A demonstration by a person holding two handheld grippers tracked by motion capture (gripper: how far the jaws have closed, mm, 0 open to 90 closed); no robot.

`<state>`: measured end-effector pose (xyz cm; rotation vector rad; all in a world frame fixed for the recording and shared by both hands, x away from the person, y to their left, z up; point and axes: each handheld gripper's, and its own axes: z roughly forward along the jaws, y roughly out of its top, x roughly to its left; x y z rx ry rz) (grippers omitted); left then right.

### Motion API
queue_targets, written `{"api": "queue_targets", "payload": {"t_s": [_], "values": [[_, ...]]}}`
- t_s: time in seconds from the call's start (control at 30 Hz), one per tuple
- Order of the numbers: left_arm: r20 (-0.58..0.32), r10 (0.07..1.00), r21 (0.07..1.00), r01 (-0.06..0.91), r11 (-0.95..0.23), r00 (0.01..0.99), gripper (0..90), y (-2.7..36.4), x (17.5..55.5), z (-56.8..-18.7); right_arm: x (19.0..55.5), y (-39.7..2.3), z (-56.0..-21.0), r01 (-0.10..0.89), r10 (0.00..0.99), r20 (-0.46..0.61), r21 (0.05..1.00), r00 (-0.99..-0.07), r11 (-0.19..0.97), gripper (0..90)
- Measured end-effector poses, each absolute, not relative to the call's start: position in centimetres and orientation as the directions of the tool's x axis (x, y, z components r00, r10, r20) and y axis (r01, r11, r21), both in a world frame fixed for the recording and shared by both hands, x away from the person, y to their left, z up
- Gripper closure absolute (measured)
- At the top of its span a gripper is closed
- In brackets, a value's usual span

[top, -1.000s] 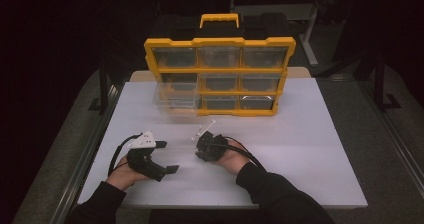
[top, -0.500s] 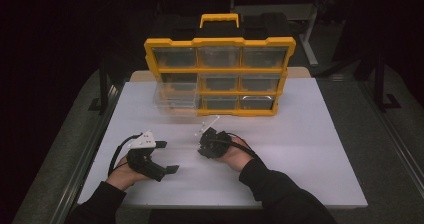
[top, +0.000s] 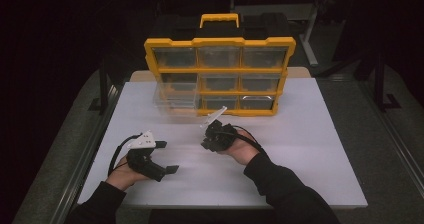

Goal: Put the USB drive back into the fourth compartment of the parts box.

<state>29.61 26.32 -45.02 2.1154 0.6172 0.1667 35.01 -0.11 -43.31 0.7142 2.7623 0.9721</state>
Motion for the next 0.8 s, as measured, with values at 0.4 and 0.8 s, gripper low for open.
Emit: {"api": "queue_targets", "payload": {"t_s": [0.4,0.8], "values": [[-0.109,0.482,0.801,0.364,-0.474,0.869,0.0,26.3,29.6,-45.1,35.3,-0.9,-41.6,0.389,0.471,0.042,0.631,-0.881,0.671,78.5],[-0.112,0.49,0.802,0.37,-0.469,0.864,0.0,26.4,29.6,-45.0,35.9,-1.9,-39.5,0.38,0.462,0.046,0.644,-0.886,0.664,78.5]]}}
